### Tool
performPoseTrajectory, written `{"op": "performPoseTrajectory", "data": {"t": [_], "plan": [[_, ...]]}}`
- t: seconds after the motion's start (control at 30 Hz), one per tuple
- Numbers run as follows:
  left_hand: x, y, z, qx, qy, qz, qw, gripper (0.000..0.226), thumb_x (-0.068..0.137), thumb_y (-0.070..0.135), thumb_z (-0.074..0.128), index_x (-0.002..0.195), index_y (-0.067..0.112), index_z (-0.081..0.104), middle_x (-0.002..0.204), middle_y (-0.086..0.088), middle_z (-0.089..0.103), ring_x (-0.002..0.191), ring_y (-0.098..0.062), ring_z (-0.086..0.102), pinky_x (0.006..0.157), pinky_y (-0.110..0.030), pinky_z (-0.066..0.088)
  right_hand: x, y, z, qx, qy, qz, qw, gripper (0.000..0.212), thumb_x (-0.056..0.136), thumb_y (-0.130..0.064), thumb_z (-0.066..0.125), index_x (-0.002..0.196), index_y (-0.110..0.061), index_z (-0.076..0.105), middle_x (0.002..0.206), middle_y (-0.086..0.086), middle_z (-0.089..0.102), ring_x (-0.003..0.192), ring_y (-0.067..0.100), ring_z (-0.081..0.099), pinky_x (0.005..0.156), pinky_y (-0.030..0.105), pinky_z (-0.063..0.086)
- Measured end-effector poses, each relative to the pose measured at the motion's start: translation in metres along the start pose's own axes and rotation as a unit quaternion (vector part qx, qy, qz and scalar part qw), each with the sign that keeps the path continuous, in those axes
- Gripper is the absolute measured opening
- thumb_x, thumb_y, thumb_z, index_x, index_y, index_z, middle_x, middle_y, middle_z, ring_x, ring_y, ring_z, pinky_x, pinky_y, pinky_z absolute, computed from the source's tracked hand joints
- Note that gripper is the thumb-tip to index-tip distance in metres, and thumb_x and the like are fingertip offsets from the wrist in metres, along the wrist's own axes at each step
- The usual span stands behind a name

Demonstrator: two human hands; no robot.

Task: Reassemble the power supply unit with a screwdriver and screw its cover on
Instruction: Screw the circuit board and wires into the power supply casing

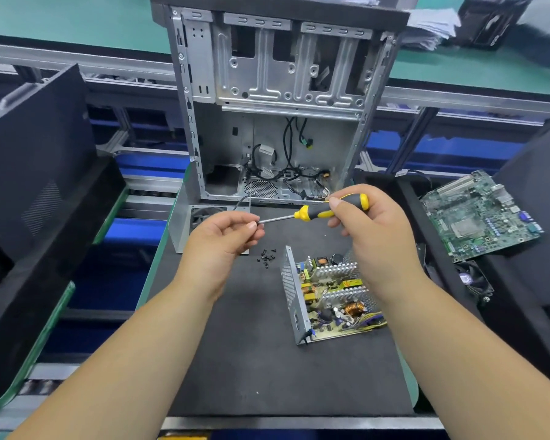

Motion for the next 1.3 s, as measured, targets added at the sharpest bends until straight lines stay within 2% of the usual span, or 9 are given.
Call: {"op": "performPoseTrajectory", "data": {"t": [0.1,0.33,0.47,0.57,0.73,0.83,0.97,1.17,1.3], "plan": [[-0.015,0.017,0.02,0.063,0.003,0.064,0.996,0.024,0.087,-0.003,0.065,0.083,0.019,0.073,0.08,-0.003,0.074,0.079,-0.014,0.072,0.072,-0.02,0.055,-0.004,0.008,-0.026,0.007,0.004,0.037,0.999,0.011,0.081,-0.039,0.062,0.077,-0.029,0.067,0.067,-0.003,0.067,0.064,0.01,0.053,0.067,0.032,0.044],[-0.059,0.035,0.092,0.167,-0.033,0.15,0.974,0.024,0.087,-0.003,0.066,0.089,0.021,0.072,0.083,0.001,0.073,0.085,-0.017,0.072,0.08,-0.021,0.056,-0.019,0.024,-0.099,0.133,0.003,0.121,0.984,0.014,0.077,-0.028,0.066,0.064,-0.022,0.07,0.066,0.001,0.067,0.06,0.013,0.055,0.055,0.019,0.043],[-0.084,0.038,0.126,0.211,-0.051,0.17,0.961,0.025,0.091,-0.001,0.062,0.093,0.024,0.068,0.089,0.003,0.073,0.089,-0.015,0.071,0.08,-0.02,0.053,-0.036,0.022,-0.134,0.173,0.015,0.105,0.979,0.011,0.086,-0.018,0.065,0.076,-0.016,0.061,0.068,0.0,0.069,0.059,0.01,0.059,0.052,0.016,0.044],[-0.098,0.039,0.141,0.227,-0.052,0.172,0.957,0.025,0.092,0.002,0.062,0.094,0.026,0.067,0.09,0.004,0.072,0.09,-0.015,0.071,0.082,-0.023,0.053,-0.047,0.022,-0.152,0.182,0.02,0.105,0.977,0.011,0.089,-0.016,0.063,0.079,-0.016,0.059,0.069,-0.001,0.069,0.06,0.009,0.059,0.052,0.016,0.044],[-0.112,0.041,0.156,0.247,-0.06,0.181,0.95,0.028,0.092,0.006,0.06,0.093,0.033,0.067,0.09,0.006,0.07,0.091,-0.018,0.07,0.086,-0.034,0.055,-0.059,0.024,-0.168,0.19,0.023,0.112,0.975,0.011,0.081,-0.026,0.065,0.079,-0.015,0.061,0.068,0.0,0.068,0.06,0.011,0.057,0.052,0.016,0.043],[-0.113,0.036,0.163,0.26,-0.069,0.177,0.947,0.025,0.091,0.008,0.059,0.093,0.033,0.066,0.091,0.006,0.07,0.092,-0.021,0.068,0.087,-0.04,0.056,-0.064,0.032,-0.175,0.192,0.036,0.121,0.973,0.011,0.088,-0.022,0.064,0.08,-0.014,0.061,0.066,0.0,0.067,0.059,0.011,0.055,0.051,0.016,0.043],[-0.11,0.026,0.168,0.279,-0.082,0.173,0.941,0.026,0.091,0.007,0.059,0.095,0.032,0.066,0.09,0.01,0.069,0.092,-0.016,0.068,0.086,-0.035,0.054,-0.068,0.044,-0.177,0.193,0.058,0.143,0.969,0.013,0.093,-0.017,0.061,0.08,-0.014,0.059,0.064,-0.001,0.067,0.057,0.011,0.053,0.05,0.016,0.042],[-0.096,0.011,0.165,0.287,-0.106,0.158,0.939,0.027,0.091,0.005,0.057,0.097,0.031,0.065,0.093,0.005,0.067,0.092,-0.023,0.065,0.09,-0.046,0.053,-0.066,0.056,-0.171,0.188,0.079,0.157,0.966,0.016,0.094,-0.015,0.059,0.078,-0.013,0.059,0.061,-0.002,0.065,0.056,0.009,0.054,0.051,0.015,0.042],[-0.088,0.002,0.158,0.272,-0.119,0.141,0.944,0.026,0.091,0.004,0.058,0.099,0.028,0.065,0.093,0.004,0.065,0.09,-0.022,0.063,0.089,-0.044,0.053,-0.065,0.063,-0.161,0.195,0.09,0.165,0.963,0.018,0.095,-0.012,0.058,0.077,-0.012,0.058,0.06,-0.003,0.064,0.054,0.007,0.055,0.05,0.015,0.042]]}}
Point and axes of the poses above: each hand's wrist, its own x-axis towards the middle knuckle, its own z-axis out of the palm, y = z × x, the point moved 10 cm from there along x, towards the middle knuckle
